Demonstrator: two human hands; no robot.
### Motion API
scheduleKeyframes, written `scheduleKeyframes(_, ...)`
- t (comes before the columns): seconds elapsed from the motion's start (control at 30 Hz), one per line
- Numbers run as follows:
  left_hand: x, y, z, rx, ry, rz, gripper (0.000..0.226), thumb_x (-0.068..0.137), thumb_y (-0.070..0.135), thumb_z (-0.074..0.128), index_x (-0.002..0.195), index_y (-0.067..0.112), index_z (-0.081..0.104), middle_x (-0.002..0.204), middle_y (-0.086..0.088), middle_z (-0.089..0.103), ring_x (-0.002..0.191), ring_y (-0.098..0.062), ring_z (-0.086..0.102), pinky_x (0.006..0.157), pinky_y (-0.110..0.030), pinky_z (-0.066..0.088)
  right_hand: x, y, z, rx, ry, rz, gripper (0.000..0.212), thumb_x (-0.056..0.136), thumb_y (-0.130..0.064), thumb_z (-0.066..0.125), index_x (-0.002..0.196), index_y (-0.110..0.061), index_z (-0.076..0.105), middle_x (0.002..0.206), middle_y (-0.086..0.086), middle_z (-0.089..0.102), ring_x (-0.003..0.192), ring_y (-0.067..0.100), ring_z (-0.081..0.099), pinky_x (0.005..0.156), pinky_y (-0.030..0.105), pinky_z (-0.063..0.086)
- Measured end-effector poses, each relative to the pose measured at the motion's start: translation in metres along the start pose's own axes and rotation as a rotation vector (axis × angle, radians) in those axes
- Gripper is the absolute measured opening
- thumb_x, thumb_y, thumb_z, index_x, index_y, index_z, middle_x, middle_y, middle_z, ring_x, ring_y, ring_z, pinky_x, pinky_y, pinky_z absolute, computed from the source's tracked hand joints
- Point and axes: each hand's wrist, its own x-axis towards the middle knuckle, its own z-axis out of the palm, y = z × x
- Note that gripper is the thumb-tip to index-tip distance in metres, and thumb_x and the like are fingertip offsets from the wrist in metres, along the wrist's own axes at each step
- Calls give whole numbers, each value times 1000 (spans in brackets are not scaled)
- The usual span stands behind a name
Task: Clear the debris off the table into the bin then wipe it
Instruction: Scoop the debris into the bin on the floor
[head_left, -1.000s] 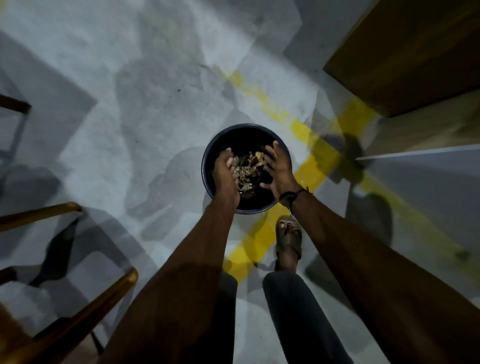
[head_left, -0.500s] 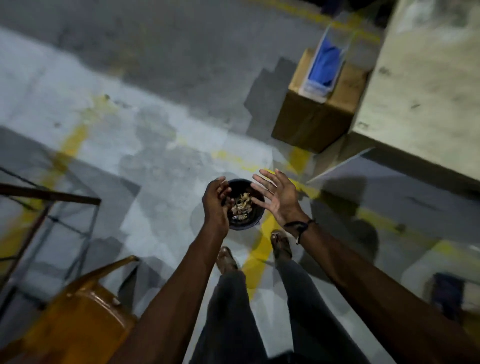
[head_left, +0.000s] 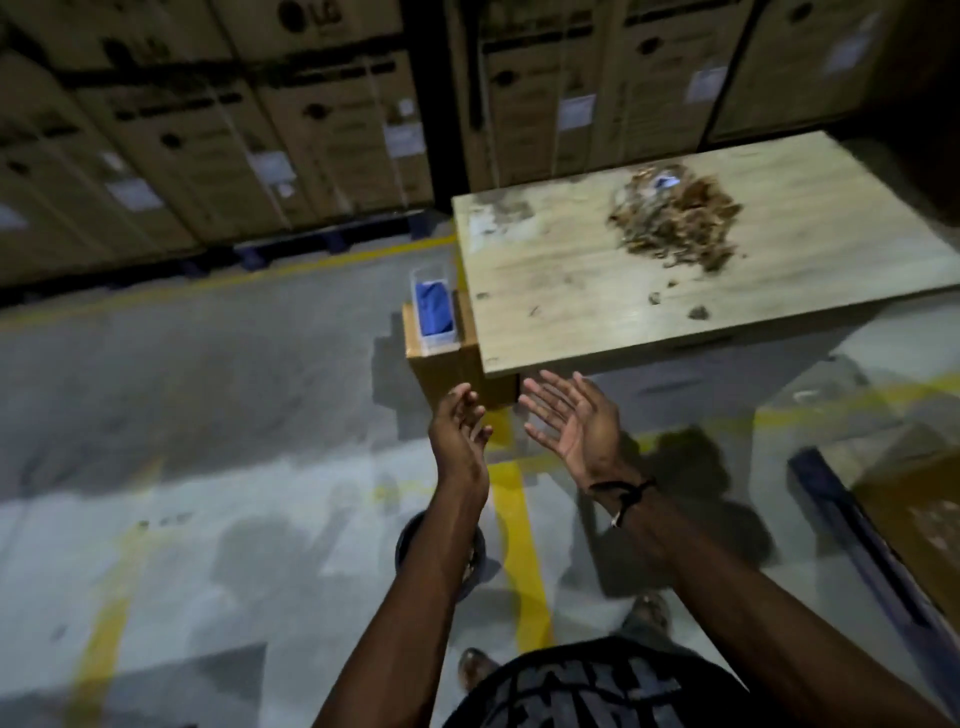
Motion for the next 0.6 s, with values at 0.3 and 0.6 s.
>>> scheduleKeyframes(0.3,-5,-81,194,68,-160,17,15,102,21,55,100,17,69,96,2,63,80,-15,53,67,-28,39,14,-172,-129,111,138,-243,50,105,-48,43,142,-17,59,141,4,66,129,24,63,99,42,48)
scheduleKeyframes(0.6,31,-160,321,214,-147,109,12,102,20,58,102,16,70,100,0,64,89,-18,58,73,-34,42,46,-288,-224,111,260,-321,47,104,-40,47,141,-13,59,136,7,67,125,26,65,92,40,52)
